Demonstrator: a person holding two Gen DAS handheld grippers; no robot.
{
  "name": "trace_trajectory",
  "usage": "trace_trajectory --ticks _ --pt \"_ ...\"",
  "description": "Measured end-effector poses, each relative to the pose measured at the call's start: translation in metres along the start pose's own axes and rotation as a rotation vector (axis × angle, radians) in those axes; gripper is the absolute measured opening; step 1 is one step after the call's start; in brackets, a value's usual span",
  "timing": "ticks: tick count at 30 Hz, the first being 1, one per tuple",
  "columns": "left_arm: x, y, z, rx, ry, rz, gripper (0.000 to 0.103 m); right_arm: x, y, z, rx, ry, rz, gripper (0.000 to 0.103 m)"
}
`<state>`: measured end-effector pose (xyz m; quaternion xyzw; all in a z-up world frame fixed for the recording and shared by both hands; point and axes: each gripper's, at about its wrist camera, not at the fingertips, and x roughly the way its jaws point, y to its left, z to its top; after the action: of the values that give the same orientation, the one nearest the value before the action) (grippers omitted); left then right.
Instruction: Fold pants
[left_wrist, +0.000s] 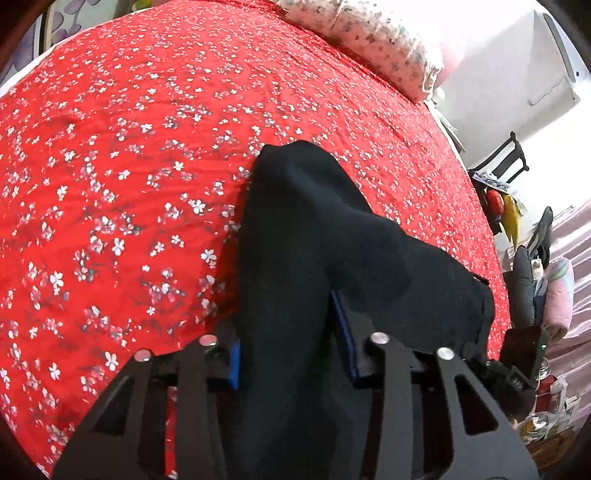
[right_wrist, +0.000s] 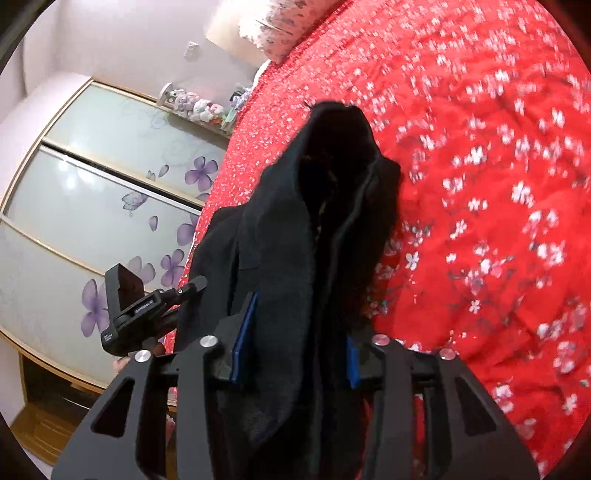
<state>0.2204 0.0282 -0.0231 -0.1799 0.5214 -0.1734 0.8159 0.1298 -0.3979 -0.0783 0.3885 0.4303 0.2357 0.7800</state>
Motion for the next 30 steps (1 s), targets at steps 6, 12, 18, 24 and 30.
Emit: trace_trajectory --ticks 6,12,18,24,30 --pt "-0.014 -0.015 -0.006 0.078 -0.042 0.028 0.025 -0.008 0.007 0.000 -0.004 -0.047 0.041 0.034" --pt "-0.035 -0.038 -0.009 0.131 -0.105 0.003 0.023 -0.018 0.025 0.004 -0.039 -0.069 0.072 0.033" --pt "-0.040 -0.070 -0.005 0.156 -0.159 -0.072 0.022 -0.048 0.025 0.022 -0.032 -0.151 0.101 0.032" --pt "-0.029 -0.105 0.008 0.181 -0.189 -0.114 0.022 -0.074 0.019 0.043 -0.015 -0.235 0.117 0.032" --pt "-0.014 -0.126 0.019 0.216 -0.197 -0.114 0.023 -0.081 0.013 0.062 -0.018 -0.272 0.095 0.032"
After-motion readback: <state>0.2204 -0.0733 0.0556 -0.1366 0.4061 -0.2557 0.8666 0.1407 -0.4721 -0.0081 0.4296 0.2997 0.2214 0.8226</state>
